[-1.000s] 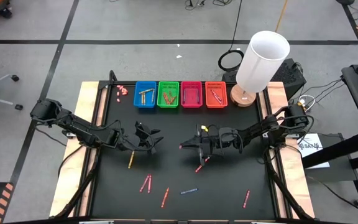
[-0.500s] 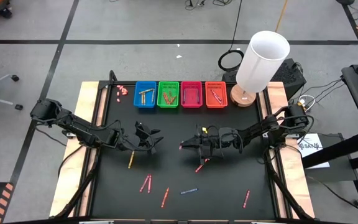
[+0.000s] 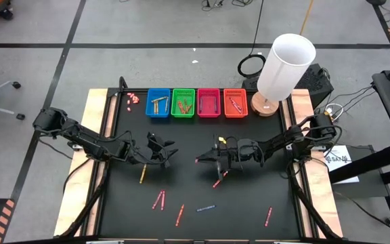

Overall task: Sort crayons
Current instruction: Put the red crayon into the orange bin

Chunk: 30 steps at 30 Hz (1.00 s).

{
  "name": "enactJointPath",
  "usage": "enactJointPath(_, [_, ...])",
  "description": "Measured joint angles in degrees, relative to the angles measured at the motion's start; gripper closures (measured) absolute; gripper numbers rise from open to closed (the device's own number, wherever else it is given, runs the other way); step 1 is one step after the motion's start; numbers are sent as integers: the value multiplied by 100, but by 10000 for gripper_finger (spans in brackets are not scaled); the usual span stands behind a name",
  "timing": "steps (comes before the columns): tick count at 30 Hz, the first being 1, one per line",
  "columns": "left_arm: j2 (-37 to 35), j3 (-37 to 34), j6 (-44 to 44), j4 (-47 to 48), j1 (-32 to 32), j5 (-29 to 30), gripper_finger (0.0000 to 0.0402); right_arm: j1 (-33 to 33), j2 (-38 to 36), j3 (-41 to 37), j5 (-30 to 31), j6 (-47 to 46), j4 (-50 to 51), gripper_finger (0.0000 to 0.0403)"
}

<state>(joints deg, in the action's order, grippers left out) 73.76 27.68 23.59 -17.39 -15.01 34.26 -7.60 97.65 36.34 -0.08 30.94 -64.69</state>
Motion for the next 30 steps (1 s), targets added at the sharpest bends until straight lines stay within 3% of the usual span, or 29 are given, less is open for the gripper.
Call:
enactJointPath(8, [0,0,-1,0,-2,0,228,0,0,0,0,-1839,155,399])
enactJointPath(30, [0,0,7,-1,-120,-2,228,11,-1,-1,1,-5212,106,399])
